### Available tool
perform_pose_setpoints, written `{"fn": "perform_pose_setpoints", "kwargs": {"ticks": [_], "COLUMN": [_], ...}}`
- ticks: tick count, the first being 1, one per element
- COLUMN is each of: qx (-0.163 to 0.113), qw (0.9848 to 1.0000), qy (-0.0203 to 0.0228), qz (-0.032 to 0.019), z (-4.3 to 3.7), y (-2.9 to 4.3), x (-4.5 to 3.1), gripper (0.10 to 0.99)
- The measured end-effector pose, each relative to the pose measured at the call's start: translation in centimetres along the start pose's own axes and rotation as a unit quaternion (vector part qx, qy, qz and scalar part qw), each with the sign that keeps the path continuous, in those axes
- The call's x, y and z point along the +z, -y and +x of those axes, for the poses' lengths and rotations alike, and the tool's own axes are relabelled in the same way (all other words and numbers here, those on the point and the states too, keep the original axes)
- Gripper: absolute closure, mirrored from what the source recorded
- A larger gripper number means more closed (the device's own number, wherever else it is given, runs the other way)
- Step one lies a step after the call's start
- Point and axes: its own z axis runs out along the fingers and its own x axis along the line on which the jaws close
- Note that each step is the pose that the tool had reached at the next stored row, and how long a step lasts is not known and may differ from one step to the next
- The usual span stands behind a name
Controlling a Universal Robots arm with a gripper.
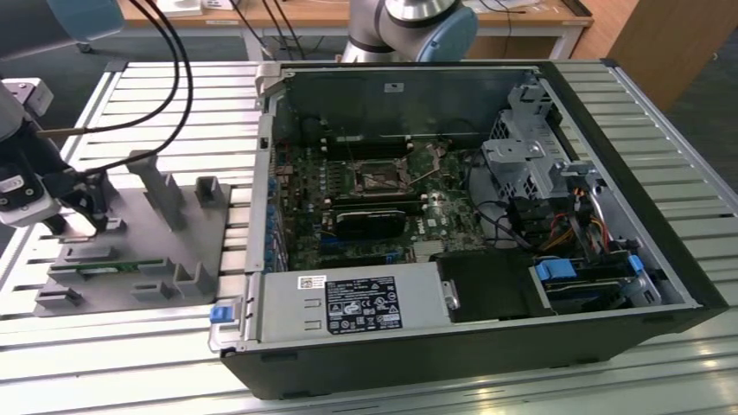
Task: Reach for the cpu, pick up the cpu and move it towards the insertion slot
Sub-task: 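Pick up the cpu and move it towards the insertion slot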
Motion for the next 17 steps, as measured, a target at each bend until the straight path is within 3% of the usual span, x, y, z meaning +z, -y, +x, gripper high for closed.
{"fn": "perform_pose_setpoints", "kwargs": {"ticks": [17], "qx": [0.0], "qw": [1.0], "qy": [0.0], "qz": [0.0], "z": [0.0], "y": [-0.13], "x": [-1.24], "gripper": [0.545]}}
